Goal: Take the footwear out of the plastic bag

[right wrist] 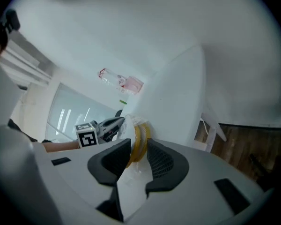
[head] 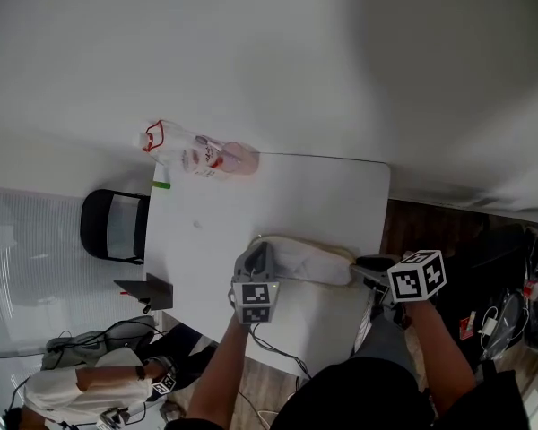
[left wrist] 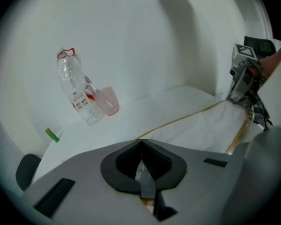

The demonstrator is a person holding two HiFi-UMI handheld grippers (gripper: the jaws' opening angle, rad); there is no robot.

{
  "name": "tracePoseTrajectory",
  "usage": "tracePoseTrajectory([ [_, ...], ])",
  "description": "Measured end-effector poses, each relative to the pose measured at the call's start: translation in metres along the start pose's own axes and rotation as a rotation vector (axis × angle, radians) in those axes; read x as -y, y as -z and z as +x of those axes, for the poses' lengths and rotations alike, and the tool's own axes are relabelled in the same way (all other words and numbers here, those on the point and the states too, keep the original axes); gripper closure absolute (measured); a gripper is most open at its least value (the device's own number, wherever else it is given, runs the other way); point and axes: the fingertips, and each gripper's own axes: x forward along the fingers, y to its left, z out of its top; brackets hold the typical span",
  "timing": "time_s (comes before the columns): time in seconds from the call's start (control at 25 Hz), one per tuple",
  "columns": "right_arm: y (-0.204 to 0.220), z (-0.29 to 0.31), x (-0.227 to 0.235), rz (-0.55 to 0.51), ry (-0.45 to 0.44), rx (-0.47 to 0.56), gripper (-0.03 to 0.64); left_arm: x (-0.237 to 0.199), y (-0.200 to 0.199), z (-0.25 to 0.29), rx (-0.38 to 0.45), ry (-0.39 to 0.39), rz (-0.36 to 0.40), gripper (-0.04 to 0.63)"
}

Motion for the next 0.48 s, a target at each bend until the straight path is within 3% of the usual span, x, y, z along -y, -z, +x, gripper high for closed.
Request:
tracePoseTrajectory([
  [0.12, 0.003, -0.003, 0.004, -0.043, 0.036, -0.009, 0.506, -0.009, 0.002, -0.008, 0.023, 0.003, 0.221, 0.572],
  [0.2, 0.006, -0.001, 0.003, -0.083, 0.047, -0.034, 0.506, -0.03, 0.003, -0.016, 0.057, -0.028, 0.267, 0.572],
  [0.32, 0.013, 0.0, -0.002, -0.107, 0.034, -0.054, 0.506, -0.057, 0.01, -0.027, 0.088, -0.053, 0.151, 0.54],
  [0.36, 0.015, -0.001, -0.003, -0.115, 0.033, -0.055, 0.506, -0.058, 0.019, -0.027, 0.08, -0.028, 0.108, 0.473],
  [0.4, 0.017, -0.002, -0.003, -0.118, 0.029, -0.051, 0.506, -0.056, 0.028, -0.026, 0.069, 0.009, 0.066, 0.448],
  [0.48, 0.017, -0.004, -0.007, -0.113, 0.007, -0.035, 0.506, -0.055, 0.041, -0.023, 0.054, 0.087, -0.049, 0.449],
])
